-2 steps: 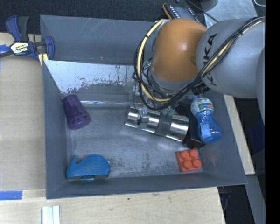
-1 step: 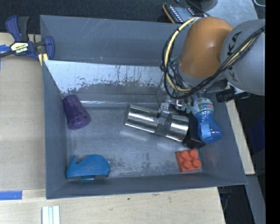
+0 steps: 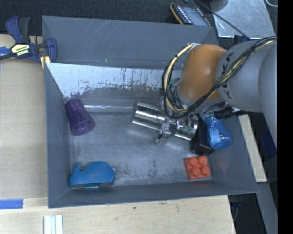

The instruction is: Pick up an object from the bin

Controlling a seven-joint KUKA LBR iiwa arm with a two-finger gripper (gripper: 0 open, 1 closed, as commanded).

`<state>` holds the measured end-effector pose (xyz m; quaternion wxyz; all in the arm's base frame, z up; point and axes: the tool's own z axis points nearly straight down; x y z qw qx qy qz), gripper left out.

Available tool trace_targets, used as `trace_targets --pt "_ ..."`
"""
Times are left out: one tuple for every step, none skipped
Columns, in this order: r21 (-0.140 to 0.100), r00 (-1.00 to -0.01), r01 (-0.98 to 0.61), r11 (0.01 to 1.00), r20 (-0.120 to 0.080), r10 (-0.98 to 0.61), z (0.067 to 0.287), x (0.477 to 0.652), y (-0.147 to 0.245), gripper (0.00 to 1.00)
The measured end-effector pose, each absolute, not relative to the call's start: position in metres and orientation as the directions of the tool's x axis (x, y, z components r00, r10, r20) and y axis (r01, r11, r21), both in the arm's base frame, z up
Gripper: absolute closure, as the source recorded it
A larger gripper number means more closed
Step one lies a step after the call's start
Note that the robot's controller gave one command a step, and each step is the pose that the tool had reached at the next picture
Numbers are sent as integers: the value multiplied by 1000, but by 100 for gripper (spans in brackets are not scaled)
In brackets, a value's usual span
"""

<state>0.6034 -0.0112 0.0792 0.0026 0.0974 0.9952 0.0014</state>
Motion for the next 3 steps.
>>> trace_targets --pt "-2 -907 422 907 -3 422 96 594 15 100" --pt "-2 -907 422 907 -3 422 96 594 15 100" --pt "-5 -905 424 905 2 424 185 584 13 100"
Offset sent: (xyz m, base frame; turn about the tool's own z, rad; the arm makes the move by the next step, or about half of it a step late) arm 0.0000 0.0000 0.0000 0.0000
